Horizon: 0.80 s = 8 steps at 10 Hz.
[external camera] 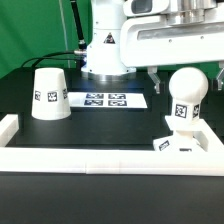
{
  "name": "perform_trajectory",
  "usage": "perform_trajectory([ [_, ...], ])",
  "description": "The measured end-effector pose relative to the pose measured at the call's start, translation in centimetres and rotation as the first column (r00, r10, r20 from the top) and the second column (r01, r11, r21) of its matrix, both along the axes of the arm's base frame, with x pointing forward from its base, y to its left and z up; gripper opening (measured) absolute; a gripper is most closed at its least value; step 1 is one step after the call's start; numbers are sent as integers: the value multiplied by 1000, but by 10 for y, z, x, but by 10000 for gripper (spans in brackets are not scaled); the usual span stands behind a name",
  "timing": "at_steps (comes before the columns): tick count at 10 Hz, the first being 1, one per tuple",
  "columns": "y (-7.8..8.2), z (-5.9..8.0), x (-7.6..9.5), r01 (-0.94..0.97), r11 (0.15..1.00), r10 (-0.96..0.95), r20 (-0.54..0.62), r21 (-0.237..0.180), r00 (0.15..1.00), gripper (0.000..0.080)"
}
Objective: Assemble lamp
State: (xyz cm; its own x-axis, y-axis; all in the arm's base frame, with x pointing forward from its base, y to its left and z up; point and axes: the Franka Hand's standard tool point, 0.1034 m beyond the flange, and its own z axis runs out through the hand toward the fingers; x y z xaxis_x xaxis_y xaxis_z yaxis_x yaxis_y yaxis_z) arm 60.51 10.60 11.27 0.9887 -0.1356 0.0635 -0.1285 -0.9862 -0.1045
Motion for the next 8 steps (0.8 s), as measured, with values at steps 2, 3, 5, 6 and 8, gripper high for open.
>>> perform_trajectory([
  [2, 5, -1, -2, -191, 981, 192, 7, -44, 981, 699],
  [3, 1, -3, -1, -279, 959, 280, 7, -52, 960, 699],
  [5, -5, -3, 0, -395, 916, 397, 11, -64, 918, 699],
  [6, -6, -3, 0, -463, 884, 465, 13, -71, 885, 699],
  [8, -6, -3, 0, -537, 840, 540, 15, -79, 841, 699],
])
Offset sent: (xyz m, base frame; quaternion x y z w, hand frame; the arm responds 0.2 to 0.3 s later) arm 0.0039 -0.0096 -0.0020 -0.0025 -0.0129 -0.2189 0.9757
